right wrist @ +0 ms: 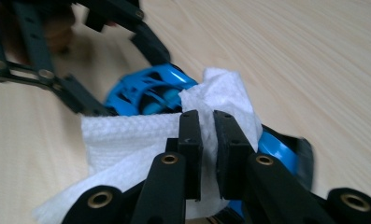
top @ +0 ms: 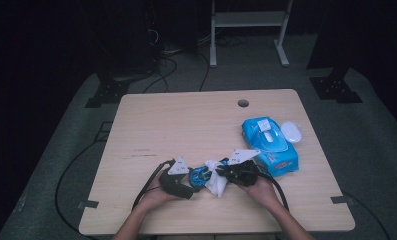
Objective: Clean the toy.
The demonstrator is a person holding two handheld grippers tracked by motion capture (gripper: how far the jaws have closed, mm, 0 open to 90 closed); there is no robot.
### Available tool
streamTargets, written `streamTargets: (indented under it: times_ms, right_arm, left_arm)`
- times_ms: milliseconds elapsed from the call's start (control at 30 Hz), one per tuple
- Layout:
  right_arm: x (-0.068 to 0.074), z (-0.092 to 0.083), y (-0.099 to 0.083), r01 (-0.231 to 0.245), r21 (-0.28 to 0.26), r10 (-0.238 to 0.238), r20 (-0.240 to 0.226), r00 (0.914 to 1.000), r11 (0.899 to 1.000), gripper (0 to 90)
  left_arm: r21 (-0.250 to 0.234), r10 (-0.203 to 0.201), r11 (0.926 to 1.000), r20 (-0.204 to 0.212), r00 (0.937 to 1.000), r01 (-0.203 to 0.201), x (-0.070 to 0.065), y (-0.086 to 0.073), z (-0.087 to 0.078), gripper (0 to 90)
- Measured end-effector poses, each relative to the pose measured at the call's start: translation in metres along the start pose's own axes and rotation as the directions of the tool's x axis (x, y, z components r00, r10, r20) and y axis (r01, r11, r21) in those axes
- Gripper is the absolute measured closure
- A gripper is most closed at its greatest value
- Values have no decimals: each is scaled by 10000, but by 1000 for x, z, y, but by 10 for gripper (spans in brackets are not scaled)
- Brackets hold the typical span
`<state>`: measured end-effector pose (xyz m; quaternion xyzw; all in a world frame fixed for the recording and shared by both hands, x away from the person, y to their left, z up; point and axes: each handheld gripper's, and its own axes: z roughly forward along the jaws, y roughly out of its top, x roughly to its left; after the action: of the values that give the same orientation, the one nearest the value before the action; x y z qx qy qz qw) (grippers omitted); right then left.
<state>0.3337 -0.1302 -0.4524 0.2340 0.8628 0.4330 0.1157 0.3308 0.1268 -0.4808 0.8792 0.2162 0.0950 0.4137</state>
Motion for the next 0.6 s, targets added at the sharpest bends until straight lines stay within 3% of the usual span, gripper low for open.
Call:
streamTargets:
  times_ms: [67,200,267,333,433,467,500,600]
  right_arm:
    - [1,1,1,31,-65,-32,-158,9999,10000,815]
    - [-7,-4,-2,-67,305,56,343,9994,9995,816]
    - [-7,-5,-2,-106,308,96,319,9994,9995,816]
    - [-3,-1,1,-98,195,98,44,9999,9998,816]
    - [8,7,11,291,129,-289,-93,9995,9995,820]
    - [9,10,13,274,105,-270,-348,9990,9996,820]
    - [13,17,18,99,144,-85,-942,9955,9998,820]
    - [27,34,25,862,640,-794,-1020,9916,9942,821]
  left_arm:
    - [53,87,9999,-26,10000,-87,0,1,0,248]
    - [-5,60,10000,-60,10000,-60,-1,1,1,249]
    - [55,113,9999,-68,9999,-113,-1,2,1,249]
    - [46,164,9999,-88,9998,-164,-2,3,1,251]
    - [25,162,9999,-98,9998,-162,-2,3,1,251]
    - [-16,66,10000,-79,9999,-66,-3,3,2,251]
    - [28,130,9999,-57,9999,-130,-3,3,2,251]
    - [77,246,9997,-61,9997,-245,-3,4,2,251]
